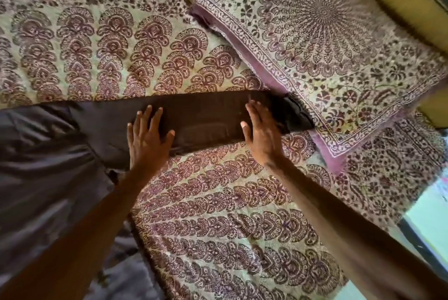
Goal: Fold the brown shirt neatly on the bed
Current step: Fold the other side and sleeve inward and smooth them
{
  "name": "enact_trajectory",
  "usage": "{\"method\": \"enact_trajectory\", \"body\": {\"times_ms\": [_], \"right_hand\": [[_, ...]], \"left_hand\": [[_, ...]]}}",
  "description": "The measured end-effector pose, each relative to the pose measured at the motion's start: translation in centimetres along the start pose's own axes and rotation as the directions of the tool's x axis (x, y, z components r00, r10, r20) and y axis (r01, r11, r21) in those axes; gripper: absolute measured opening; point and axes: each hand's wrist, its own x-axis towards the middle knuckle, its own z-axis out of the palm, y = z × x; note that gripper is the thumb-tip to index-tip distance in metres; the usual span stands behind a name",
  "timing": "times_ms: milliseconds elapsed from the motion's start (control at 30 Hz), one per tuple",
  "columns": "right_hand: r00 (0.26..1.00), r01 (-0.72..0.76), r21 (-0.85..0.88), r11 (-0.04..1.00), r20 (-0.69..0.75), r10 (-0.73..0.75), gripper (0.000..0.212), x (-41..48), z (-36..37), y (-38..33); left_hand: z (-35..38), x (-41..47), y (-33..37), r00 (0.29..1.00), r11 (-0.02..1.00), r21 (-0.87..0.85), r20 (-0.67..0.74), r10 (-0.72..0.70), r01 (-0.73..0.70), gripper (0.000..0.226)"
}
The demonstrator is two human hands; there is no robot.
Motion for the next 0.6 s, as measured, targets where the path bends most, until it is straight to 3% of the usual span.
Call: {"method": "enact_trajectory", "body": {"times_ms": [133, 233, 333, 500, 600], "right_hand": [[1.000, 0.028, 0.164, 0.986, 0.000, -0.028, 0.035, -2.4, 0.1, -5.6], [0.993, -0.014, 0.290, 0.957, 0.117, -0.021, 0.031, -3.7, 0.5, -10.3], [0.970, -0.054, 0.391, 0.919, 0.238, -0.045, 0.028, -5.1, 1.2, -16.0], [0.930, -0.014, 0.455, 0.891, 0.334, -0.156, 0.020, -8.8, 3.8, -28.3], [0.911, 0.008, 0.476, 0.879, 0.360, -0.203, 0.022, -11.5, 5.8, -35.7]], "left_hand": [[-3.1, -3.7, -0.4, 0.986, 0.988, -0.138, -0.141, -0.084, 0.064, 0.045], [-4.6, -6.8, -3.2, 0.975, 0.963, -0.265, -0.201, -0.095, 0.039, 0.032], [-6.6, -9.9, -6.8, 0.956, 0.920, -0.365, -0.190, -0.221, 0.140, 0.030], [-12.2, -15.8, -16.5, 0.927, 0.902, -0.394, -0.241, -0.287, 0.177, 0.028], [-15.0, -19.0, -23.4, 0.934, 0.933, -0.301, -0.229, -0.273, 0.199, 0.035]]}}
